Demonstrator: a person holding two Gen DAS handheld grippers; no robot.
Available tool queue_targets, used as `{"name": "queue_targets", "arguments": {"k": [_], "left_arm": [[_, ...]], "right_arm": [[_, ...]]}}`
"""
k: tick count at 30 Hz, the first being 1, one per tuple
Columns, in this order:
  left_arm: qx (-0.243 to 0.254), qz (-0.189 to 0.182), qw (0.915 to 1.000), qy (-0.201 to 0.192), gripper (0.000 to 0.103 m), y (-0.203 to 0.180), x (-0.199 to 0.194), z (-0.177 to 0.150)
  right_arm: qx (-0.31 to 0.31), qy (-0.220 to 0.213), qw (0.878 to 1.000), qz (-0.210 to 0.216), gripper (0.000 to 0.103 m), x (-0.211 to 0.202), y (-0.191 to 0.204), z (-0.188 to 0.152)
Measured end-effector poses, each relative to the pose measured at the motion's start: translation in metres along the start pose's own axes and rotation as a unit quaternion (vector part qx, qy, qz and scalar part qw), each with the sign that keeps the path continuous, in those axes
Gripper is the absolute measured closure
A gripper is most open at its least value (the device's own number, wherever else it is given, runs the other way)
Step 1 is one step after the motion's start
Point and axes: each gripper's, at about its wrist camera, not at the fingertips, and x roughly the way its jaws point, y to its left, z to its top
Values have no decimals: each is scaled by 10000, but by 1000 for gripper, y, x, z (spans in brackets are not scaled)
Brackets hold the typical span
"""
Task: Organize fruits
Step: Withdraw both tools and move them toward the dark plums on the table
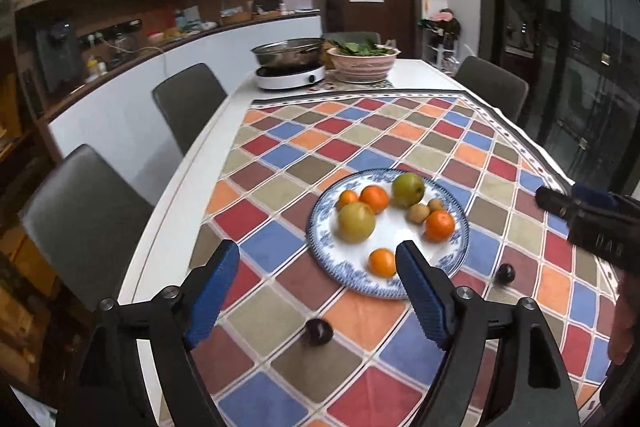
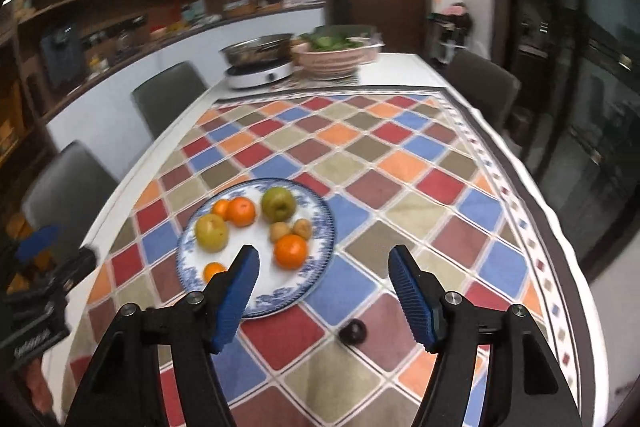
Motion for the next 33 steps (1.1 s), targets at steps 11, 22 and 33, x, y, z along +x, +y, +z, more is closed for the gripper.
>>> {"name": "queue_targets", "arguments": {"k": [11, 22, 33], "left_arm": [[-256, 261, 9984, 430, 20, 9, 19, -48], [-430, 233, 9943, 949, 20, 8, 54, -81], [-439, 312, 9926, 1091, 21, 4, 85, -90]], "right_arm": [[214, 392, 9985, -302, 35, 15, -4, -45], [448, 685, 9949, -587, 35, 42, -9, -81], [681, 826, 9915, -742, 36, 68, -22, -85]]}}
